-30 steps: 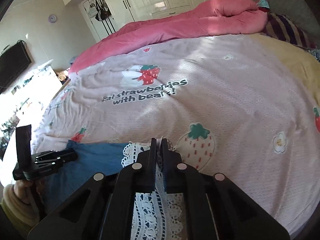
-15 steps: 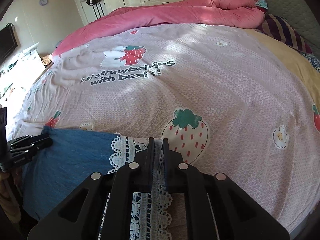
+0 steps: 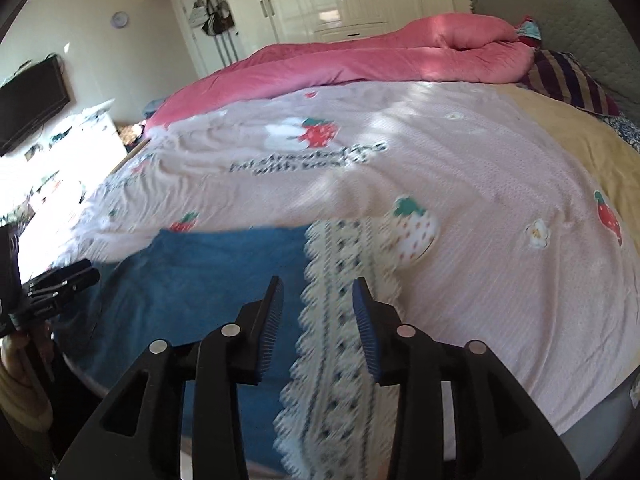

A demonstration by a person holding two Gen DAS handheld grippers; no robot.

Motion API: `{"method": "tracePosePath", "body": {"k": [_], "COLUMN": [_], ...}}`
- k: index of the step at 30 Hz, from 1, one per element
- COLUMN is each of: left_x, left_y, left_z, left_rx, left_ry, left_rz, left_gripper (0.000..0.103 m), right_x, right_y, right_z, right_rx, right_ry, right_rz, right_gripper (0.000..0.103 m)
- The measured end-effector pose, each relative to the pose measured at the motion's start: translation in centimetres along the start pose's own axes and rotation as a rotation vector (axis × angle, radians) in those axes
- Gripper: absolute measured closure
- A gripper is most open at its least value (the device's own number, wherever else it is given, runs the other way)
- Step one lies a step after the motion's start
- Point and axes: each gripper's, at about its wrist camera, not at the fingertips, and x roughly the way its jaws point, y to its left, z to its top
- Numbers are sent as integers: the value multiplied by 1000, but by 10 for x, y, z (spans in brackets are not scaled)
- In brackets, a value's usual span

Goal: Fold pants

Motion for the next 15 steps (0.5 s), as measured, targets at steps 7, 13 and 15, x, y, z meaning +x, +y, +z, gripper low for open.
{"method": "tracePosePath", "body": {"k": [7, 13, 15], "left_x": [-13, -17, -19], "left_y": [35, 52, 56], "left_z": [-40, -58, -58], "left_rx": [-10, 0, -13], "left_ry": [68, 91, 92], "left_rz": [119, 111, 100], "left_gripper": [40, 40, 40], "right_x": [-4, -1, 2], "right_y": [32, 15, 10], "right_z": [-23, -37, -40], "right_rx": [-71, -6, 8], "right_ry": [73, 151, 178], "right_rz": [36, -27, -49], "right_gripper": [62, 57, 57]}}
